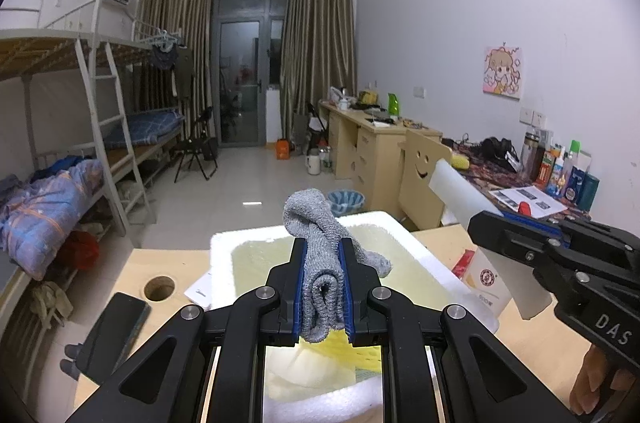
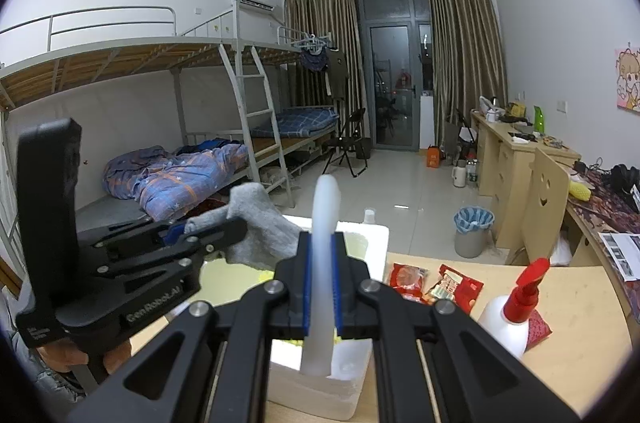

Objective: Organize soft objects
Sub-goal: 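Carry the sock in the left tool while the right tool carries the strip over the box, then open the left tool to drop the sock while the right tool releases the strip into the box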

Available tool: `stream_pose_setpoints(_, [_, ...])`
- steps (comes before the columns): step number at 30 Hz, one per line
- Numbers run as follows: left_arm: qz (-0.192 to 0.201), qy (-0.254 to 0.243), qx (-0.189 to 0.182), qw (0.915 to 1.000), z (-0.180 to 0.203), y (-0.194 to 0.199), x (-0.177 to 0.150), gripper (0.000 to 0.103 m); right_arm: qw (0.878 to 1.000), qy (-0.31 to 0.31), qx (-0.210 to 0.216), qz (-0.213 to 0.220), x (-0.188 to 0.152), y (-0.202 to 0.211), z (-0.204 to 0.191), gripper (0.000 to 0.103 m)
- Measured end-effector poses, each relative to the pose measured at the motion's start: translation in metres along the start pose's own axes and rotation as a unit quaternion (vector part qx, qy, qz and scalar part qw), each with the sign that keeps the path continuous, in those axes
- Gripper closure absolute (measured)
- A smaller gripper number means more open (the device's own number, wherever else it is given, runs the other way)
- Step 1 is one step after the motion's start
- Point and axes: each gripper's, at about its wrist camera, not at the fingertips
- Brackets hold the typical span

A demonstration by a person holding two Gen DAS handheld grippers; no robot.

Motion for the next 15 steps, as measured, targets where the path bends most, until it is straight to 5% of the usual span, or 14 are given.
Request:
stream_pose_setpoints(11, [-0.031,0.004,-0.02,0.9993,-0.005,-0.025,-0.005,0.087,1.0,-0.004,-0.008,-0.001,0.0,-0.004,0.002,0.092])
stream_pose_setpoints(13, [-0.036,0.002,-0.016,0.9992,-0.004,-0.029,-0.005,0.083,1.0,-0.003,-0.01,-0.002,0.001,-0.005,0.001,0.092])
stream_pose_setpoints(15, [-0.034,0.005,-0.018,0.9992,-0.006,-0.029,-0.005,0.069,1.0,-0.005,-0.01,-0.001,0.0,-0.005,0.002,0.092])
Point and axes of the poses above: each gripper's, at about its wrist camera, not at the fingertips, and y roughly against the way its jaws point, z to its right, x to its top, and after that the axes turned 7 degrees about -x, right-handed
